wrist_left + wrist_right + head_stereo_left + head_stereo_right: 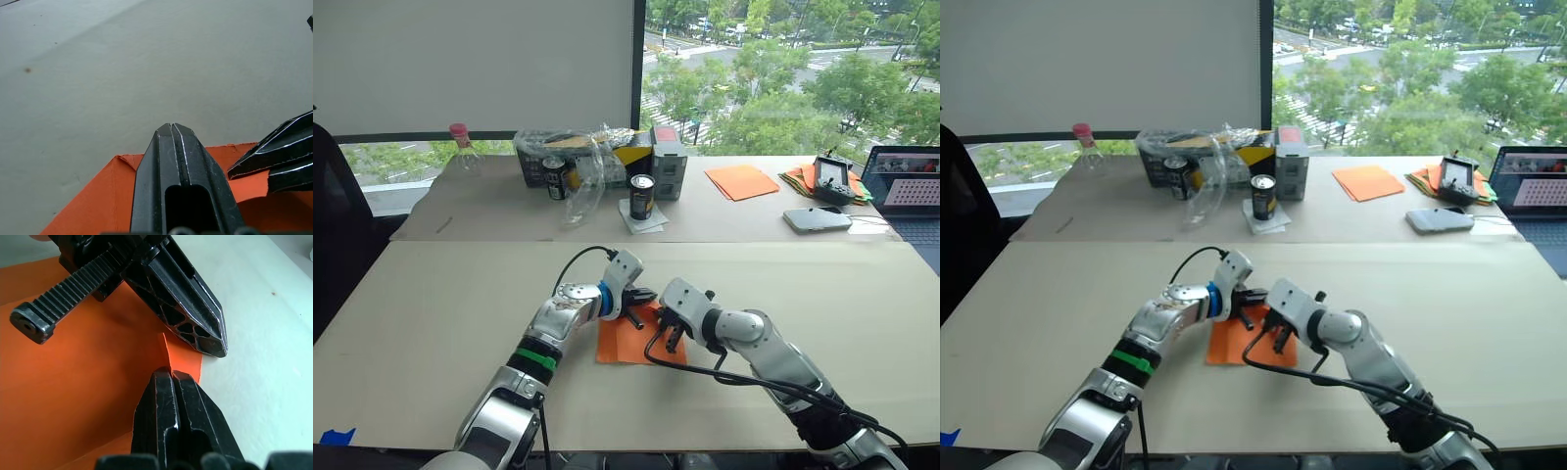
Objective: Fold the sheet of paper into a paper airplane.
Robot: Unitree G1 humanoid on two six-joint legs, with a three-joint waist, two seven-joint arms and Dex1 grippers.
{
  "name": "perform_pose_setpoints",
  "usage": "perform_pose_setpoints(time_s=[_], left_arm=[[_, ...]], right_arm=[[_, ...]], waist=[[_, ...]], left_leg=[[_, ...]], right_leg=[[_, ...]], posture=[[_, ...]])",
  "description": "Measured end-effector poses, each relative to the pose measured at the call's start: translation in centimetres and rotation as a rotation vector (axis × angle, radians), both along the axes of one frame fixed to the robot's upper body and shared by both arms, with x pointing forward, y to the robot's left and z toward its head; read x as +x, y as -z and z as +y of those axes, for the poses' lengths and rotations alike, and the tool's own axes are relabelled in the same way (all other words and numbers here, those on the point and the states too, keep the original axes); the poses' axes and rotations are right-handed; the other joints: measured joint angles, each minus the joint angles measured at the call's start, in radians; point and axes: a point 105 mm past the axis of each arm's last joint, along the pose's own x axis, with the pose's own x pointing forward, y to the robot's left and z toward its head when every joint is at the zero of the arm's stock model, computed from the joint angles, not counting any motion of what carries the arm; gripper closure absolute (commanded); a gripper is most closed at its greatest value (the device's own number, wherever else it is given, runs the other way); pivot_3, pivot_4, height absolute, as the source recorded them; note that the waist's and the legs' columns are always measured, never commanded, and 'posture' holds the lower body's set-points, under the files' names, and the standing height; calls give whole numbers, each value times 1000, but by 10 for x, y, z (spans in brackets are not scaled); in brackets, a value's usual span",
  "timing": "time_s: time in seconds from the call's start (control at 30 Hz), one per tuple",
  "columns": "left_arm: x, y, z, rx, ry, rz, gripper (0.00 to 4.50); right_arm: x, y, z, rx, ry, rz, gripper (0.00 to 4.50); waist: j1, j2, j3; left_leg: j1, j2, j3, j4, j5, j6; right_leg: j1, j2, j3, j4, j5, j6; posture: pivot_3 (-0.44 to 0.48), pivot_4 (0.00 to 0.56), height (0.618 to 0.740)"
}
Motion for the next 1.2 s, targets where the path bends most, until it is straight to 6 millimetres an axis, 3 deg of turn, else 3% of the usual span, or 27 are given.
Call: perform_pose_setpoints(time_s=[0.17,0.33,0.47,0.6,0.77,1.0,1.2], left_arm=[[0,0,0,10,8,-6,4500],[0,0,1,13,9,-12,4500],[1,0,4,9,1,-10,4500],[-1,1,7,7,-5,-14,4500],[0,1,9,8,-6,-18,4500],[1,1,8,8,11,-6,4500],[0,2,7,9,24,-2,4500]], right_arm=[[-8,-10,-10,-33,-4,14,1897],[-13,-31,-18,45,6,18,1897],[-5,-44,-22,182,76,17,3067],[3,-32,-24,208,129,57,4461],[9,-2,-9,201,147,142,4461],[20,0,-5,179,142,113,4461],[16,3,-8,185,141,102,4461]], waist=[[3,0,0],[6,0,0],[2,0,0],[-1,0,0],[-8,0,0],[-7,0,0],[-6,0,0]], left_leg=[[0,0,0,0,0,0],[0,0,0,0,0,0],[0,0,0,0,0,0],[0,0,0,-1,0,0],[0,0,0,0,0,0],[0,0,0,0,0,0],[1,0,0,0,0,0]], right_leg=[[0,0,0,0,0,0],[0,0,0,0,0,0],[0,0,0,0,0,0],[0,0,0,0,0,0],[-1,0,0,1,0,0],[0,0,0,1,0,0],[1,0,0,1,0,0]], posture=[[0,150,670],[0,150,670],[0,150,670],[0,150,670],[0,150,670],[0,150,670],[0,150,670]])
